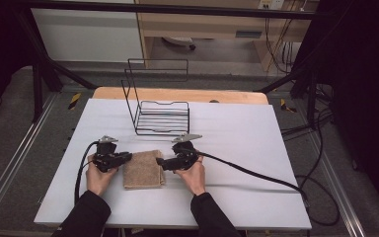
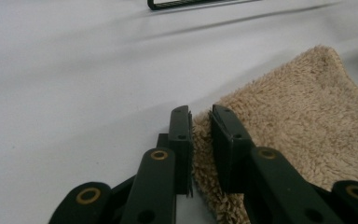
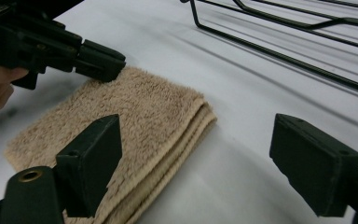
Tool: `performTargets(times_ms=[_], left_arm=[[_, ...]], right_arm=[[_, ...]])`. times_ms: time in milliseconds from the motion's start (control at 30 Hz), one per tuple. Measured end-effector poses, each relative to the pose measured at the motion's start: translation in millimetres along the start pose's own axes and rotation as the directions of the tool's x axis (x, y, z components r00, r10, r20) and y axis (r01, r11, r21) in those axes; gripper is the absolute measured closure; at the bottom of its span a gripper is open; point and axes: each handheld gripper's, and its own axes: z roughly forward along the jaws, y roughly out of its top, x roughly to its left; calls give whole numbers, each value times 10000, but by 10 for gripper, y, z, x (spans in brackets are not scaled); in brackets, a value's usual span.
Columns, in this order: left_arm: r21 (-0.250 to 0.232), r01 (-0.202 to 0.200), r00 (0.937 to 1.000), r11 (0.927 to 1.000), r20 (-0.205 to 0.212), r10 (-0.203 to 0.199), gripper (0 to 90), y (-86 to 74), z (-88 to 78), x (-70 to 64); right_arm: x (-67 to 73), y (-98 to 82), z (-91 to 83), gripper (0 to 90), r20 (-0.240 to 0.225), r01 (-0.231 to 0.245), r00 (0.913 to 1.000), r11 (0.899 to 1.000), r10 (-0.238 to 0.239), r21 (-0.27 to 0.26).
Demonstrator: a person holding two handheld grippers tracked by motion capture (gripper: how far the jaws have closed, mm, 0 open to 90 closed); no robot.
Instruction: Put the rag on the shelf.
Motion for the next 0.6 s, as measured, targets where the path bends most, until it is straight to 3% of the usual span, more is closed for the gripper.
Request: performTargets(times_ms=[167,233,367,433,600], left_arm=[[-46,-132,9999,9999,12,132,775,-6,1,-3],[-56,-168,9999,9998,28,168,776,-7,2,0],[-105,-174,9998,9998,120,175,777,-13,3,13],[-109,-173,9998,9998,109,174,778,-13,4,11],[-103,-264,9996,9996,47,264,780,-13,4,-3]], right_arm=[[-6,89,131,282,145,-79,9999,10000,79,-11],[-14,120,219,359,271,-95,9996,9998,90,177],[-35,125,288,422,268,-328,9991,9988,318,372],[-43,111,342,488,296,-204,9994,9977,185,646],[-37,76,380,568,172,-76,9998,9972,64,740]])
